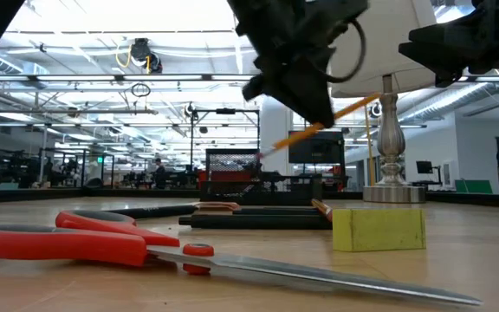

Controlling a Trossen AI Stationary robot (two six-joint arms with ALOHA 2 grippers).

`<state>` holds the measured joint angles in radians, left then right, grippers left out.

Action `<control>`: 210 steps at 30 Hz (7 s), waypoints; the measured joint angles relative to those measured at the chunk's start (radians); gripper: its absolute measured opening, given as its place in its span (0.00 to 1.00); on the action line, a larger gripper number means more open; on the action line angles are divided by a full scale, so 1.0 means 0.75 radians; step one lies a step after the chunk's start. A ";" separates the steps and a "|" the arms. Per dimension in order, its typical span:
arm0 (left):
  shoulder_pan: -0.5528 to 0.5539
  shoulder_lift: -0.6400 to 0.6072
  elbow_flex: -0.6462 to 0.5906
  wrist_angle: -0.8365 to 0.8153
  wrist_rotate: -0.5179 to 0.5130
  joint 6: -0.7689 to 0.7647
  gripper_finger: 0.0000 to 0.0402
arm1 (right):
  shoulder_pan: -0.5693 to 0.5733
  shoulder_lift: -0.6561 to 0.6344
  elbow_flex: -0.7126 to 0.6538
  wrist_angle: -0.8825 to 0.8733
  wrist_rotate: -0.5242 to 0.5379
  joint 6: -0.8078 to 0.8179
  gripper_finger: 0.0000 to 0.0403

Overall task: Pick and place office supplies into organizer
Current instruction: Put the orange pencil into the desk organizer

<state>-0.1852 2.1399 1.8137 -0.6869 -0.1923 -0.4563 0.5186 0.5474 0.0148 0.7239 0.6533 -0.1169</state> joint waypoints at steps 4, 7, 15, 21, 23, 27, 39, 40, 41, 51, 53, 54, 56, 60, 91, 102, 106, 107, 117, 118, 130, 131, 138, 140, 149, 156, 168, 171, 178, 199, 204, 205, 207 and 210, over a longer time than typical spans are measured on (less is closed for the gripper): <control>-0.001 -0.027 -0.005 -0.056 -0.061 0.112 0.02 | 0.000 0.001 0.000 -0.001 0.000 0.000 0.38; -0.028 -0.037 -0.036 0.001 -0.174 0.178 0.04 | 0.000 0.002 0.000 -0.003 0.000 0.000 0.38; -0.087 -0.272 -0.516 0.658 -0.208 0.317 0.08 | 0.000 0.005 0.000 0.001 0.000 0.000 0.38; -0.089 -0.608 -1.088 1.295 -0.189 0.312 0.04 | 0.000 0.004 0.000 -0.002 0.000 0.000 0.38; -0.084 -0.710 -1.260 1.466 -0.186 0.312 0.03 | 0.000 0.005 0.000 -0.003 0.000 0.000 0.38; -0.055 -0.809 -1.495 1.717 -0.189 0.330 0.06 | 0.001 0.005 0.000 -0.005 0.000 0.000 0.38; 0.003 -0.868 -1.657 1.775 -0.317 0.331 0.02 | 0.001 0.004 0.000 0.004 0.000 0.000 0.38; 0.011 -0.868 -1.662 1.780 -0.339 0.310 0.02 | 0.000 0.005 0.000 0.006 0.000 0.000 0.38; 0.021 -0.868 -1.663 1.786 -0.350 0.284 0.02 | 0.000 0.005 0.000 0.007 0.000 0.000 0.38; 0.113 -0.868 -1.663 2.137 -0.459 0.541 0.09 | 0.000 0.004 0.000 0.006 0.000 0.000 0.38; 0.152 -0.868 -1.662 2.244 -0.475 0.627 0.08 | 0.000 0.005 0.000 0.006 0.000 0.000 0.38; 0.177 -0.868 -1.662 2.280 -0.475 0.656 0.07 | 0.001 0.004 0.000 0.006 0.000 0.000 0.38; 0.243 -0.868 -1.661 2.334 -0.474 0.681 0.06 | 0.000 0.005 0.000 0.006 0.000 0.000 0.38; 0.406 -0.859 -1.649 2.317 -0.447 0.650 0.06 | 0.000 0.005 0.000 0.006 0.000 0.000 0.38; 0.696 -0.499 -1.515 2.320 0.046 0.462 0.21 | 0.000 0.004 0.000 0.002 0.000 0.000 0.38; 0.606 -0.515 -1.515 2.337 0.083 0.337 0.21 | 0.000 0.004 0.000 0.002 0.000 0.000 0.38; 0.520 -0.537 -1.516 2.319 0.077 0.177 0.21 | 0.000 0.004 0.000 0.002 0.000 0.000 0.38; 0.492 -0.546 -1.515 2.321 0.070 0.099 0.21 | 0.000 0.005 0.000 0.002 0.000 0.000 0.38; 0.160 -0.553 -1.464 1.935 -0.314 -0.580 0.22 | 0.000 0.005 0.000 0.002 0.000 0.000 0.38; 0.126 -0.550 -1.430 1.834 -0.351 -0.638 0.22 | 0.000 0.005 0.000 0.002 0.000 0.000 0.38; -0.049 -0.548 -0.937 0.865 -0.315 -0.940 0.41 | 0.000 0.005 0.000 0.004 0.000 0.000 0.38; -0.056 -0.548 -0.926 0.844 -0.300 -0.916 0.42 | 0.001 0.004 0.000 0.004 0.000 0.000 0.38; -0.097 -0.550 -0.930 0.803 -0.303 -0.960 0.45 | 0.000 0.005 0.000 0.003 0.000 0.000 0.38; -0.108 -0.569 -0.930 0.756 -0.307 -0.899 0.45 | 0.000 0.005 0.000 0.003 0.000 0.000 0.38; -0.167 -0.589 -0.930 0.689 -0.401 -0.938 0.45 | 0.000 0.005 0.000 0.002 0.000 0.000 0.38; -0.176 -0.513 -0.933 0.703 -0.371 -1.015 0.45 | 0.000 0.004 0.000 -0.001 0.000 0.000 0.38; -0.054 -0.306 -0.775 0.727 -0.116 -0.999 0.46 | 0.000 0.012 0.000 -0.003 0.000 0.000 0.38; -0.028 -0.247 -0.679 0.619 -0.046 -1.016 0.49 | 0.000 0.017 0.000 0.003 0.000 0.000 0.38; -0.008 -0.122 -0.417 0.414 -0.039 -1.016 0.65 | 0.000 0.027 0.000 -0.002 0.000 0.000 0.38; 0.113 -0.007 -0.271 0.288 0.123 -0.908 0.63 | 0.000 0.033 0.000 -0.002 0.000 0.000 0.38; 0.113 0.006 -0.272 0.283 0.122 -0.905 0.63 | 0.000 0.034 0.000 -0.002 0.000 0.000 0.38; 0.114 0.006 -0.272 0.278 0.121 -0.904 0.62 | 0.000 0.034 0.000 -0.003 0.000 0.000 0.38; 0.118 0.021 -0.270 0.297 0.122 -0.908 0.63 | 0.000 0.033 0.000 -0.003 0.000 0.000 0.38; 0.120 0.042 -0.273 0.282 0.127 -0.903 0.63 | 0.000 0.033 0.000 -0.003 0.000 0.000 0.38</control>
<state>-0.0952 2.1717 1.6093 -0.4751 -0.0968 -1.1333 0.5186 0.5724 0.0151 0.7216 0.6533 -0.1165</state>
